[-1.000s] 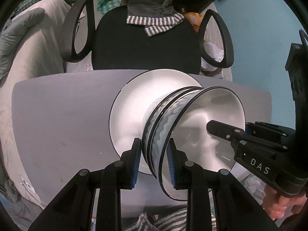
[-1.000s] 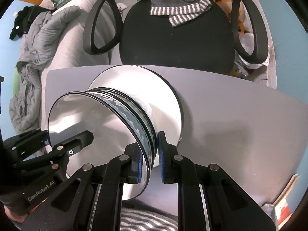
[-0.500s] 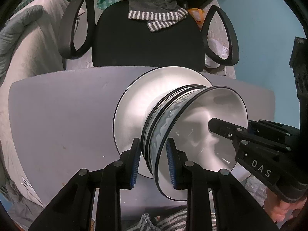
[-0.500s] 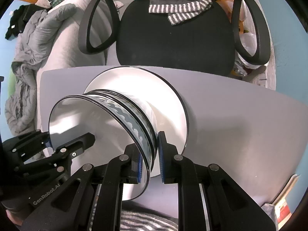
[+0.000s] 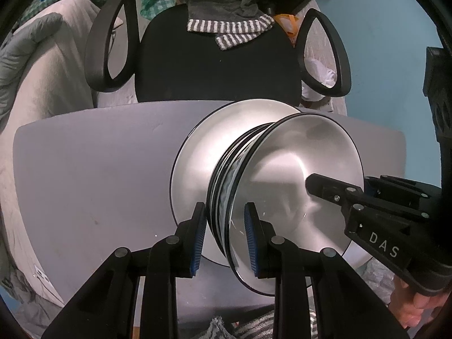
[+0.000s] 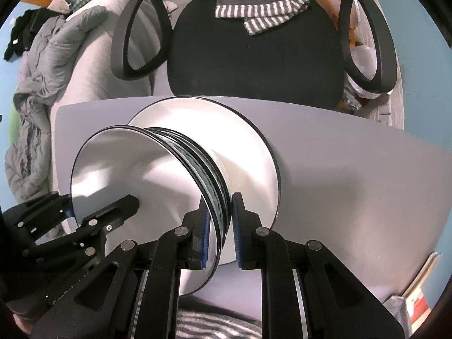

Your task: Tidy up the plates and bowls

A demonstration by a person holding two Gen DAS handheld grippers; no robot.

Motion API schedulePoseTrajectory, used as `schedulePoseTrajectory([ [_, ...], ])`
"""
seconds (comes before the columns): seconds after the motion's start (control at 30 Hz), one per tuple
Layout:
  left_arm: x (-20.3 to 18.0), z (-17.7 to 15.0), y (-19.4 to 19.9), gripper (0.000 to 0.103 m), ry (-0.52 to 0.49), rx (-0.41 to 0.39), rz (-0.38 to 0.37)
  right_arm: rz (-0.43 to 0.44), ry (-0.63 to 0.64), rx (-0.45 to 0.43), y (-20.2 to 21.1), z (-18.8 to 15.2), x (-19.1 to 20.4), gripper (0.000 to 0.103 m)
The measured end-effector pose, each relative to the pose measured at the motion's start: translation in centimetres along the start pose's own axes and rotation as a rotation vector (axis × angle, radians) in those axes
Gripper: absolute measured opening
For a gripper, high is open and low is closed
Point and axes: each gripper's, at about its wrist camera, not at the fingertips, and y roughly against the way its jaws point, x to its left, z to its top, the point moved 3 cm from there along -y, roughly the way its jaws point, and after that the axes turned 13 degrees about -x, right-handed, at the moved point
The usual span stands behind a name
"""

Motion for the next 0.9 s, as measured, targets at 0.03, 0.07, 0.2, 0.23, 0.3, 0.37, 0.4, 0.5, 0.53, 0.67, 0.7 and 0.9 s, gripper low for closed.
schedulePoseTrajectory([
  [0.03, 0.0, 0.0, 0.0, 0.027, -0.002, -0.003, -0.002, 0.0, -0.001, -0.002, 0.0, 0.0, 0.0, 0.017],
  [0.07, 0.0, 0.0, 0.0, 0.028, -0.004, -0.008, -0.006, 0.001, 0.002, -0.003, 0.0, 0.0, 0.0, 0.017],
  [0.2, 0.2, -0.4, 0.2, 0.051, -0.015, -0.028, 0.023, -0.002, 0.013, -0.025, 0.3, -0.2, 0.1, 0.035],
  [0.23, 0.3, -0.5, 0.4, 0.052, -0.017, -0.038, 0.026, -0.01, 0.02, -0.038, 0.5, -0.2, 0.1, 0.046],
  [0.3, 0.5, -0.7, 0.9, 0.053, -0.019, -0.047, 0.025, -0.031, 0.027, -0.074, 1.1, -0.4, 0.0, 0.061],
  [0.37, 0.9, -0.9, 1.6, 0.059, -0.009, -0.059, 0.016, -0.053, 0.024, -0.093, 1.6, -0.7, -0.4, 0.063],
  [0.4, 1.1, -1.0, 2.2, 0.063, 0.003, -0.075, 0.011, -0.056, 0.015, -0.105, 2.0, -0.8, -0.6, 0.063],
  [0.5, 1.4, -1.1, 4.2, 0.071, 0.02, -0.121, 0.003, -0.045, -0.017, -0.133, 3.3, -1.3, -1.2, 0.063],
  [0.53, 1.3, -1.2, 4.9, 0.073, 0.014, -0.133, 0.0, -0.04, -0.017, -0.15, 4.0, -1.5, -1.2, 0.065],
  [0.67, 0.6, -2.0, 7.7, 0.08, 0.0, -0.172, -0.044, -0.035, 0.018, -0.201, 6.5, -2.5, -0.6, 0.065],
  [0.7, 0.4, -2.4, 8.4, 0.08, -0.001, -0.181, -0.052, -0.027, 0.017, -0.214, 7.3, -2.8, -0.5, 0.065],
  [0.9, -0.2, -4.6, 12.4, 0.08, -0.036, -0.27, -0.011, -0.055, 0.042, -0.328, 12.2, -4.3, 0.8, 0.065],
])
